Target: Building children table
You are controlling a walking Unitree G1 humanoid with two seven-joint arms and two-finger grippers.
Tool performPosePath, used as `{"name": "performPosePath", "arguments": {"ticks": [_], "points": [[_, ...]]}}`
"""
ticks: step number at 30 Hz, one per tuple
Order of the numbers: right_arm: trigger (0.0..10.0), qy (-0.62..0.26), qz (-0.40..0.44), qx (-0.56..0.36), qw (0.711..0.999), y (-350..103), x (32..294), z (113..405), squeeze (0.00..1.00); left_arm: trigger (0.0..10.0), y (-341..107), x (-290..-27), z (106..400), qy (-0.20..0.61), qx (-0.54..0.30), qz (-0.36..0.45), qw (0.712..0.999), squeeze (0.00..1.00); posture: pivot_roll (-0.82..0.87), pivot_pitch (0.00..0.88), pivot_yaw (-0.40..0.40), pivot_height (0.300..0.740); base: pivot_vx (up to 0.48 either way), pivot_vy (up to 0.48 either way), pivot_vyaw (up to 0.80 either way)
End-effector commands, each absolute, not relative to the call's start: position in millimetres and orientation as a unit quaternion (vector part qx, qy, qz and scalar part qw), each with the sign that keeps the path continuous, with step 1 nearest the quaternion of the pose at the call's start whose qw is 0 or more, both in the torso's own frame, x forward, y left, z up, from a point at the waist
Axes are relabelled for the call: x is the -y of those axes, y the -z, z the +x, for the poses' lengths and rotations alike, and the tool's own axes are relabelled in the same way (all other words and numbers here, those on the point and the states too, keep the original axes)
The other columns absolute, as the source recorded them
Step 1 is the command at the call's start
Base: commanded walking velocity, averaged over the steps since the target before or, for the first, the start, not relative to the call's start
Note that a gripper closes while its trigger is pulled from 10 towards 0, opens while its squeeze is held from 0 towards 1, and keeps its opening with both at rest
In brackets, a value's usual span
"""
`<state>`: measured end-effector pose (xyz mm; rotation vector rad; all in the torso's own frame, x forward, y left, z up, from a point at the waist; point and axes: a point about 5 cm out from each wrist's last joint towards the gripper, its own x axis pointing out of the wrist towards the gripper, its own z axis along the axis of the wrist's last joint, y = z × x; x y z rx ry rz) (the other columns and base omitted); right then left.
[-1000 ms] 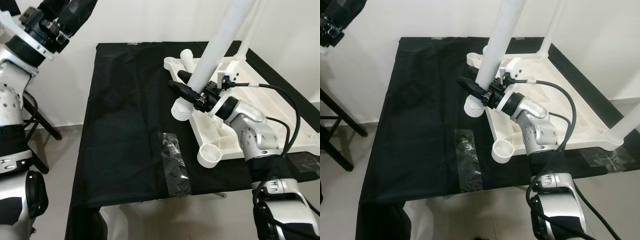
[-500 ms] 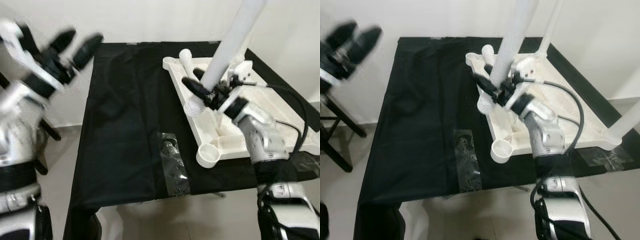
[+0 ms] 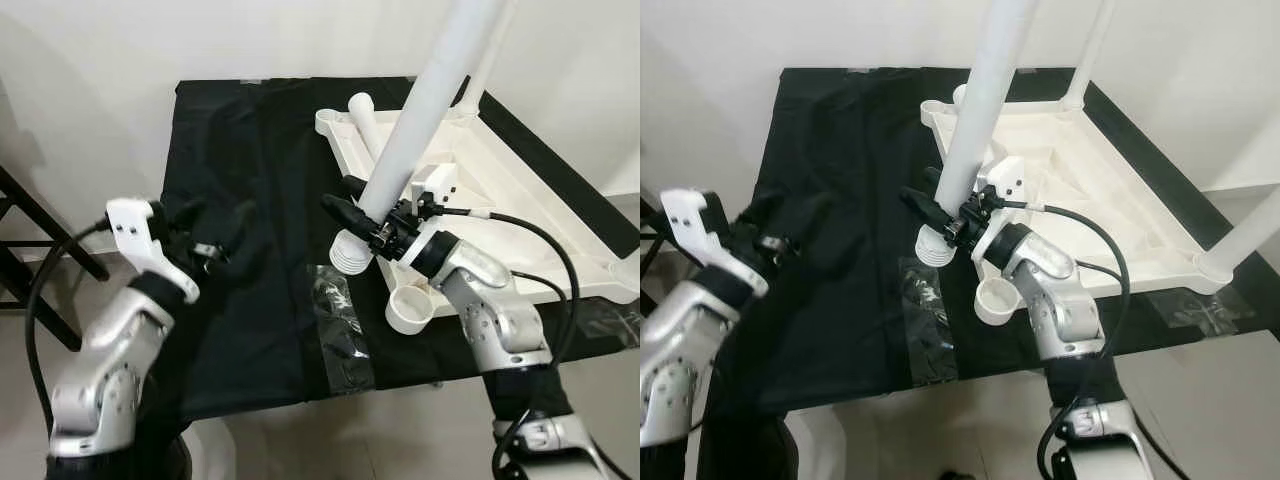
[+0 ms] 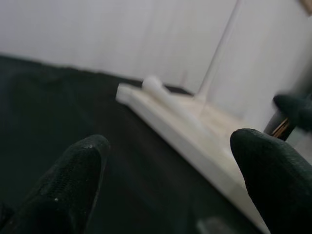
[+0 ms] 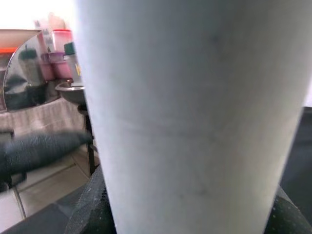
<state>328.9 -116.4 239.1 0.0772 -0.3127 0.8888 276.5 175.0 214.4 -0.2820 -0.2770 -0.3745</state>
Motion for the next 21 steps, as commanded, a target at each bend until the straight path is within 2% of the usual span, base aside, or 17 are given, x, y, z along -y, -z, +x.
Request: {"name": "performPosePath", "arguments": {"ticks": [1,6,10,15,21], "points": [[10.0,-0.433,0.045,0.149,0.888,-238.1,113.6,325.9,0.0,10.0,-212.8,-171.5,274.3,0.186,0.135,-0.137,0.964,0.0,0.03,0.198,-0.097,0.74,0.0,0.0,0.0],[10.0,-0.424,0.047,0.133,0.895,-224.2,94.9,324.2,0.0,10.0,-217.6,-162.5,276.2,0.17,0.151,-0.14,0.964,0.0,0.04,0.192,-0.102,0.74,0.0,0.0,0.0],[10.0,-0.423,0.047,0.132,0.895,-224.4,93.0,323.1,0.0,10.0,-220.5,-160.8,275.9,0.172,0.158,-0.152,0.96,0.0,0.04,0.194,-0.103,0.74,0.0,0.0,0.0],[10.0,-0.418,0.045,0.131,0.898,-227.0,92.1,321.8,0.0,10.0,-227.3,-159.6,273.4,0.175,0.161,-0.161,0.958,0.0,0.04,0.198,-0.104,0.74,0.0,-0.363,0.0],[10.0,-0.412,0.042,0.13,0.901,-227.6,91.8,322.5,0.0,10.0,-224.3,-161.9,272.5,0.156,0.16,-0.161,0.961,0.0,0.04,0.199,-0.107,0.74,0.0,0.0,0.0]]}}
